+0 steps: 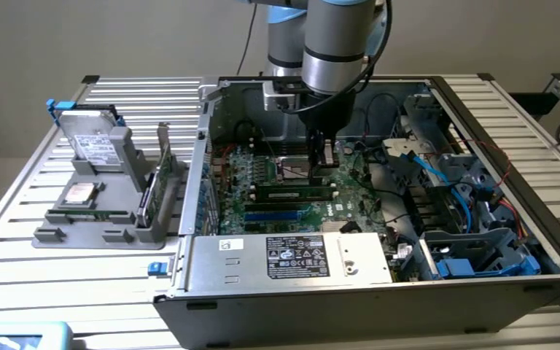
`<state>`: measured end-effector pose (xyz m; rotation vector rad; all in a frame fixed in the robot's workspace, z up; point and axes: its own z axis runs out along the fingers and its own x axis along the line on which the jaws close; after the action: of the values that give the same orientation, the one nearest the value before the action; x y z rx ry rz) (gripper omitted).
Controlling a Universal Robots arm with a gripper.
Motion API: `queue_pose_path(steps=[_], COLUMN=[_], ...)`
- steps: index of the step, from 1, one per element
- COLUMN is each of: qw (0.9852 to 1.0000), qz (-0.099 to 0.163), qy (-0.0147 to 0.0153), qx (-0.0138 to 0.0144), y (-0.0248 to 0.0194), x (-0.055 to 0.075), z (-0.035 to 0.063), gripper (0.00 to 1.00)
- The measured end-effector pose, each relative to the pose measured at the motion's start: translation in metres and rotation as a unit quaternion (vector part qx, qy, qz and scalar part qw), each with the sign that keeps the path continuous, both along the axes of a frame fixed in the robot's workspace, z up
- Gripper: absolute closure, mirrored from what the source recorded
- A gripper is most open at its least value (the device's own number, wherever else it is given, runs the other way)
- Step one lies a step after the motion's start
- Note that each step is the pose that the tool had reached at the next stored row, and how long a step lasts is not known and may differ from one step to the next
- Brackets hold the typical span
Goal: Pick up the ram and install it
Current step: 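Press down the ram until it locks into place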
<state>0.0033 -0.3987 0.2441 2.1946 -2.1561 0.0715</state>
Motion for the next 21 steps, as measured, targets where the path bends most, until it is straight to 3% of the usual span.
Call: queue_pose_path(steps=[7,9,21], qw=[1.0,1.0,1.0], qz=[0.0,0.0,-0.001], qy=[0.0,0.0,0.0003], qx=[0.0,0.0,0.0], y=[0.0,0.0,-0.0013], x=[0.0,0.0,0.0067], z=[0.0,0.0,-0.0029], gripper=[0.8,0.89,0.89])
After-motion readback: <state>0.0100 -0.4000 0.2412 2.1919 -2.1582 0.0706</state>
